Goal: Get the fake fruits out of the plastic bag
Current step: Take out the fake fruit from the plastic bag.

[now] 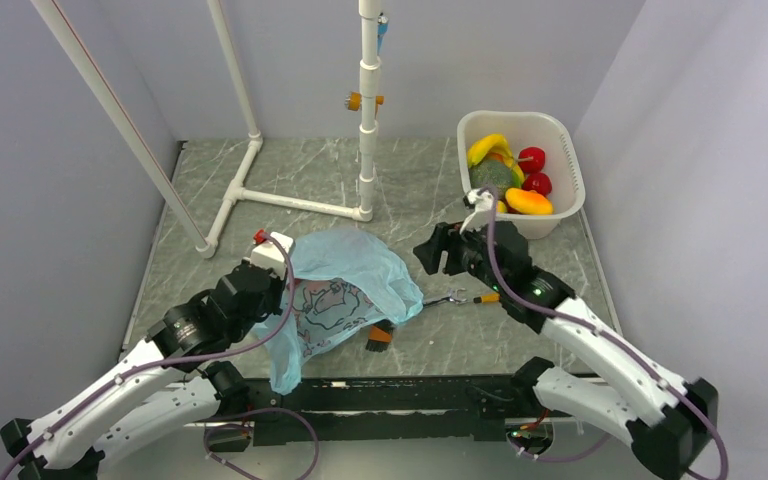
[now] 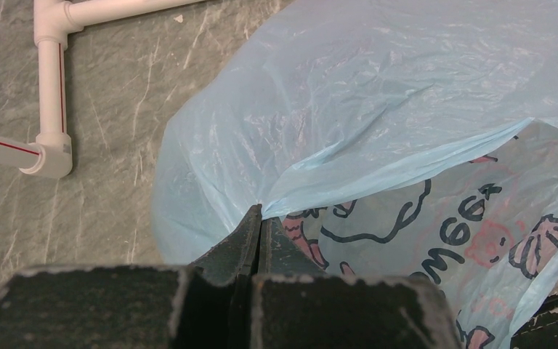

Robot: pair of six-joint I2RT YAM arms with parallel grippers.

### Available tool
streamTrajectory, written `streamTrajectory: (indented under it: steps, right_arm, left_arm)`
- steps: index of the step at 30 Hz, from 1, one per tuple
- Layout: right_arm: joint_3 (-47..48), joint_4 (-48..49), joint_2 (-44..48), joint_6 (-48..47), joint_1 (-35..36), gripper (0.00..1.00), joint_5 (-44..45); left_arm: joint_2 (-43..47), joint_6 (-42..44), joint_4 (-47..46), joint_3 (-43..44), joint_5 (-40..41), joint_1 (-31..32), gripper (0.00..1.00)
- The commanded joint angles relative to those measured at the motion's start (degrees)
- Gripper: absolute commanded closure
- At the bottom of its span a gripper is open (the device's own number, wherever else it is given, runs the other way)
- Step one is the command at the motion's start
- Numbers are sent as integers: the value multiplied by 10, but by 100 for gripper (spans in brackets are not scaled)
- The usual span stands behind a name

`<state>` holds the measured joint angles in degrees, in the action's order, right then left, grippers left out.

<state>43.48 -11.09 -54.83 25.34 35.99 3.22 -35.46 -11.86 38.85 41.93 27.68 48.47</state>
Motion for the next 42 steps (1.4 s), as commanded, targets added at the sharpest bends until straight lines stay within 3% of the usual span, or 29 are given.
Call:
streamTrajectory:
  steps: [1,5,10,18,22,30,42]
  right_arm:
    - [15,-17,102,-53,22,28,-57]
    - [29,-5,163,-37,37,23,-136]
    - [40,43,156,-5,112,22,-183]
    - [94,61,19,-76,390,19,7]
    - [141,54,-94,-113,466,22,93]
    - [156,93,-241,-170,475,41,298]
    - [159,329,-441,-286,431,34,395]
  left_arm:
    - [-5,-3,-5,24,-7,3,100]
    - [-3,-3,-3,25,-4,4,100]
    - [11,-4,-7,22,-3,4,100]
    - [18,-8,-4,22,5,5,100]
    - [15,-8,-4,22,5,4,100]
    - [20,-7,-5,22,4,4,100]
    - [13,-5,-5,22,4,5,100]
